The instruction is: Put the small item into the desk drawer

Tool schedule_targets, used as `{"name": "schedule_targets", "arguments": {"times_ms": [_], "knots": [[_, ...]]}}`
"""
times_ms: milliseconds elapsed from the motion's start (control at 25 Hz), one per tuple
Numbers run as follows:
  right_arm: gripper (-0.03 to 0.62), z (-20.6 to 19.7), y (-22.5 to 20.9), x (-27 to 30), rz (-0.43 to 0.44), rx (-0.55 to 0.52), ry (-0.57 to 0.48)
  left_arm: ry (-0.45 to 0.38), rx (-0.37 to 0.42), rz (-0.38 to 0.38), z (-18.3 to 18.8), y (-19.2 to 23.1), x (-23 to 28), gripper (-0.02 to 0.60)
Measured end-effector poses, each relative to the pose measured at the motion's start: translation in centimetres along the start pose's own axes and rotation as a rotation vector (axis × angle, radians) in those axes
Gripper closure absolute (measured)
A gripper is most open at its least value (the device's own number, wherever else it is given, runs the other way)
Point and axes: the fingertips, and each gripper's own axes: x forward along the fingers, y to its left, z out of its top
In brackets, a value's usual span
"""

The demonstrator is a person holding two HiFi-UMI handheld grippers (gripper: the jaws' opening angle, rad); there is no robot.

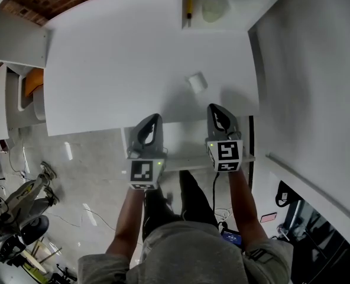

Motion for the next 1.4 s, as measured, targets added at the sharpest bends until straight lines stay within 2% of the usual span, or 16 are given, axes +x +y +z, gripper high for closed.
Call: {"name": "schedule_targets", "arguments": {"times_ms": [240,560,840,1040,1400], "knots": [[0.589,-1.7,-0.6,2.4,0.004,0.002,0.009,0.021,-0.008,0.002,-2.6,0.7,2.0,0.569],[0.588,-1.6,-0.7,3.1,0.005,-0.011,0.015,0.029,-0.014,0.004,-2.8,0.5,2.2,0.569],[0.429,-3.1,-0.3,5.9,0.053,-0.003,0.077,0.043,-0.022,0.0,-3.7,0.5,2.5,0.569],[0.355,-4.0,-0.1,7.7,0.066,-0.002,0.113,0.048,-0.023,0.001,-3.9,0.5,2.5,0.569],[0.353,-4.5,-0.2,9.4,0.035,-0.033,0.143,0.055,-0.027,0.015,-4.4,1.1,2.1,0.569]]}}
